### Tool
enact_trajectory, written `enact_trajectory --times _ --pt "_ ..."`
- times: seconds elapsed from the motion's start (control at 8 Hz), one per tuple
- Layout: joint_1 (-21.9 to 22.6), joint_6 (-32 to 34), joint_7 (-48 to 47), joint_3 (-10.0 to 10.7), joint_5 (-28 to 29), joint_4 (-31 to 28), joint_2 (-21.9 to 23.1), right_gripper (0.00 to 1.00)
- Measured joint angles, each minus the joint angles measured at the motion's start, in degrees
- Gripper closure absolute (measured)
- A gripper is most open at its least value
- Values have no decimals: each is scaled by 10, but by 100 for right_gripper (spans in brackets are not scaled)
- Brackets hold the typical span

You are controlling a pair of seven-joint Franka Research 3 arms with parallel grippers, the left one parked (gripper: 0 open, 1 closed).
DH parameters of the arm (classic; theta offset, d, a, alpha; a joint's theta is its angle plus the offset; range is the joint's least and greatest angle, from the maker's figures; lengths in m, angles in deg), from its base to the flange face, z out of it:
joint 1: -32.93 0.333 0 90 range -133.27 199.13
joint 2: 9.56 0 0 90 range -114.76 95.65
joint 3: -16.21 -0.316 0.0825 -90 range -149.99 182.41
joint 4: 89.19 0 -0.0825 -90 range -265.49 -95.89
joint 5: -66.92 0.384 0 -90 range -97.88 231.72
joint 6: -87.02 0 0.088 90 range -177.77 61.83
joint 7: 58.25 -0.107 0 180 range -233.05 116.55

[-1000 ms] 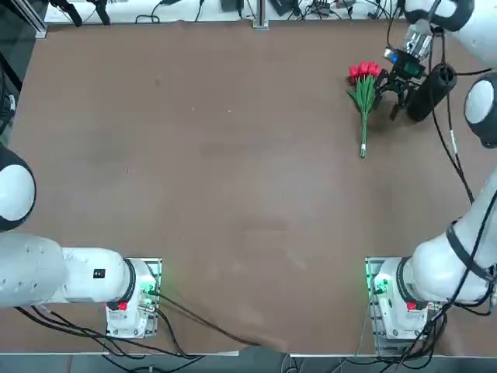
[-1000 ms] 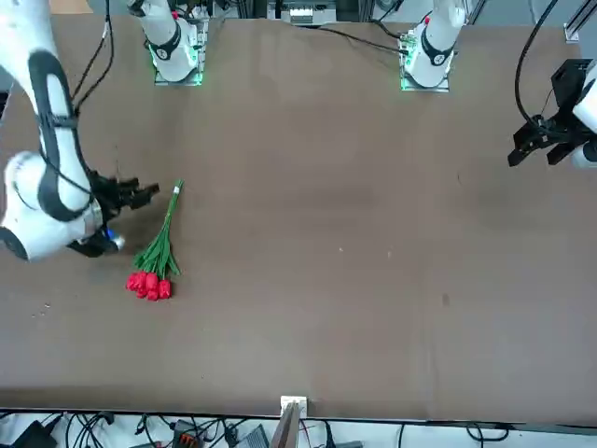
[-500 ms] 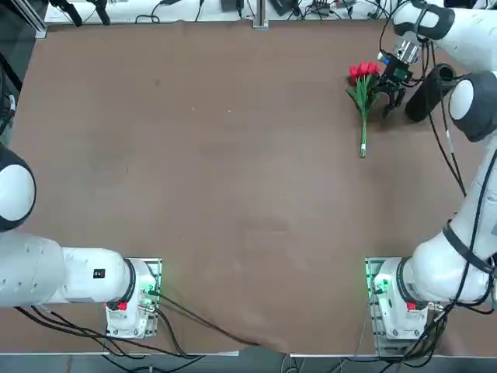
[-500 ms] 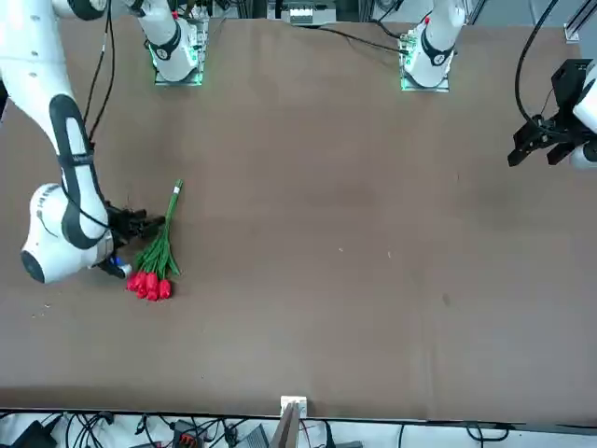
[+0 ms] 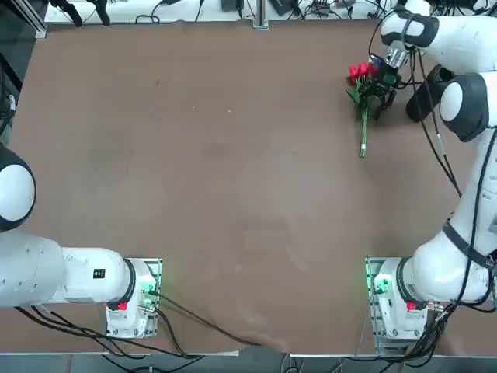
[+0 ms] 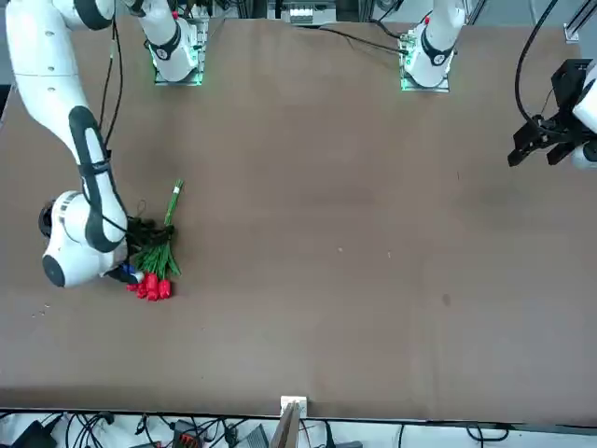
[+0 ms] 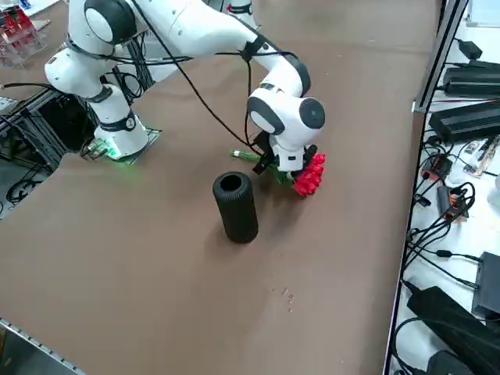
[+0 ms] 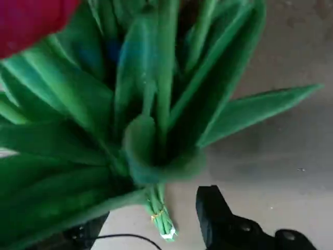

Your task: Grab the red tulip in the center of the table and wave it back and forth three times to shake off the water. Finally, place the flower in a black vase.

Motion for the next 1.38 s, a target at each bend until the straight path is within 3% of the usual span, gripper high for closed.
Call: enact_trajectory --times 0.5,0.62,0.75,1.0,1.12,1.38 --pt "0 -13 0 0 -1 0 -7 11" --pt "0 -14 0 0 -1 0 -10 23" --pt "0 -15 0 0 -2 0 -11 27" --pt "0 -15 0 0 -11 6 -11 67" --pt "0 -15 0 0 -17 7 -11 80" --pt "0 -14 -3 0 -20 7 -11 81"
